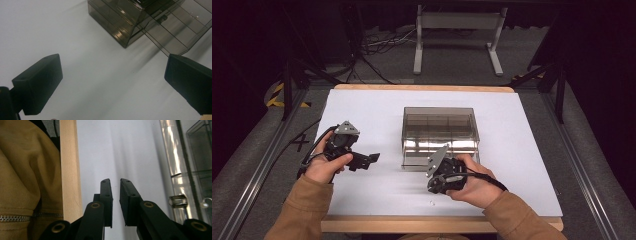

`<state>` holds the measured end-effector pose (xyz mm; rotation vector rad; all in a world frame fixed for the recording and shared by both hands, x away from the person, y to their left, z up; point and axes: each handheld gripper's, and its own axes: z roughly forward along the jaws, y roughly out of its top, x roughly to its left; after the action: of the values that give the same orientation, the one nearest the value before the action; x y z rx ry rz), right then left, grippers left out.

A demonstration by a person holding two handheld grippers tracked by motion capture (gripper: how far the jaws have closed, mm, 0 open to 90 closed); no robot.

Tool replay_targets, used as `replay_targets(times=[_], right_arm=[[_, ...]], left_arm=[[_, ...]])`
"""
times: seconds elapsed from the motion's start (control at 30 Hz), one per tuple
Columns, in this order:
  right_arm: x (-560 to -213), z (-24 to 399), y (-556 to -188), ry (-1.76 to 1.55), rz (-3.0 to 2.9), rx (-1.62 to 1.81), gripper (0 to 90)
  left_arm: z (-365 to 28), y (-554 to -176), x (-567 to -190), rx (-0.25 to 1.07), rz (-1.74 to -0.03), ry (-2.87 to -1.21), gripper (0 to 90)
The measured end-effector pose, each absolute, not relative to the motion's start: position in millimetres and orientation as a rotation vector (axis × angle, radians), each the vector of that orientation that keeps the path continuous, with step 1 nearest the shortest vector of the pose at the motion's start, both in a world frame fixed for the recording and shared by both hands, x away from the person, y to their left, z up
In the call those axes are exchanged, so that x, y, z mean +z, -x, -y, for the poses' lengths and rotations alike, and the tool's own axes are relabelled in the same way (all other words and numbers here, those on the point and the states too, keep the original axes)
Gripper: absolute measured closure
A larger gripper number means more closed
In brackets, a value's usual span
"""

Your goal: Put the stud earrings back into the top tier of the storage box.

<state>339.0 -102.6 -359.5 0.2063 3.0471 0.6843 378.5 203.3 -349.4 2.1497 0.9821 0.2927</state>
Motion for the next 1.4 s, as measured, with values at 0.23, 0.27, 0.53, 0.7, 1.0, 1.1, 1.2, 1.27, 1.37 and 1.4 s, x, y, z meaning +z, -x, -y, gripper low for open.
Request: replay_targets(times=[0.23,0.27,0.53,0.7,1.0,1.1,1.2,1.27,1.37,1.4], right_arm=[[-374.9,99.1,-336.9,-0.197,-3.079,0.643,80.4],[-376.8,98.8,-336.9,-0.193,-3.078,0.642,80.4],[-388.3,96.2,-333.9,-0.192,-3.105,0.593,80.2],[-394.0,95.5,-333.2,-0.187,-3.123,0.573,80.0],[-406.6,91.2,-330.7,-0.163,-3.141,0.546,80.0],[-409.7,89.6,-330.5,-0.165,-3.142,0.53,80.2],[-411.6,88.6,-331.0,-0.156,-3.144,0.521,80.5],[-413.0,88.2,-331.3,-0.154,-3.146,0.516,80.7],[-414.9,87.6,-331.1,-0.151,-3.144,0.503,81.0],[-416.2,87.0,-330.5,-0.147,-3.142,0.493,81.8]], left_arm=[[-203.0,-378.7,-349.5,0.291,-0.982,-2.153,2.2],[-203.0,-378.7,-349.7,0.292,-0.983,-2.15,2.2],[-203.3,-378.7,-349.1,0.29,-0.977,-2.158,2.2],[-203.1,-378.6,-349.5,0.294,-0.978,-2.151,2.2],[-203.1,-378.6,-349.1,0.288,-0.976,-2.157,2.2],[-202.9,-378.4,-349.2,0.284,-0.98,-2.155,2.2],[-202.9,-378.3,-349.2,0.284,-0.978,-2.154,2.2],[-202.9,-378.3,-349.2,0.284,-0.978,-2.155,2.2],[-203.1,-378.4,-349.1,0.285,-0.977,-2.155,2.2],[-203.0,-378.3,-349.2,0.288,-0.981,-2.149,2.2]])
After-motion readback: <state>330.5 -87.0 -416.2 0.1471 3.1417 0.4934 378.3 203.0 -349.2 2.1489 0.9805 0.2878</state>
